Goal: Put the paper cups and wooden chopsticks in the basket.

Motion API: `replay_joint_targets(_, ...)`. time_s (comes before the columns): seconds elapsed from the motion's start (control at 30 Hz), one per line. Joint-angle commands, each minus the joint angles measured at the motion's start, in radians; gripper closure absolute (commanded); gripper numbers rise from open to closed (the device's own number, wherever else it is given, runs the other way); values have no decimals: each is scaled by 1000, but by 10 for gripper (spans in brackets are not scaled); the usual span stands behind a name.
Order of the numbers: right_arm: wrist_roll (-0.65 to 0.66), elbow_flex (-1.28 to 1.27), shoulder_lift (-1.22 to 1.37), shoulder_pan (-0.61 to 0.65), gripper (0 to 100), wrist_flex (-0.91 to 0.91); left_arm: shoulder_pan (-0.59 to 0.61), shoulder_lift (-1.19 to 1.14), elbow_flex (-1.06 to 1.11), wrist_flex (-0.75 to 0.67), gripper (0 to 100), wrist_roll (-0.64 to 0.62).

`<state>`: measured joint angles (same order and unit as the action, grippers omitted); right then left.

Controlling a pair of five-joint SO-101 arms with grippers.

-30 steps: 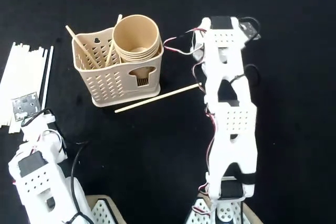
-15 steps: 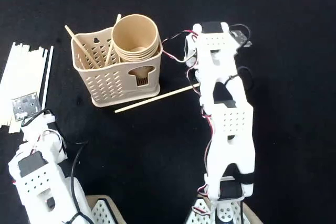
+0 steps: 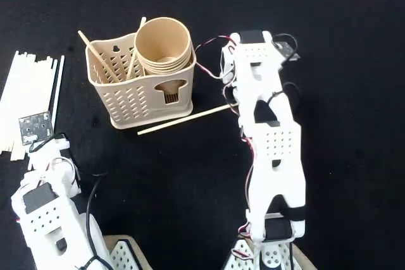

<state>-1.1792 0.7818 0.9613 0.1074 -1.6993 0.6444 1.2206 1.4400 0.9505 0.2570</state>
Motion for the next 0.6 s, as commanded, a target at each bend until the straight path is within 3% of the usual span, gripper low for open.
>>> replay_joint_targets(0.0,-11,28,-10,37,879,2,5,5,-2,-14,905,3)
replay_joint_targets(0.57,-11,134,99,44,879,-23,5,5,-2,-17,905,3)
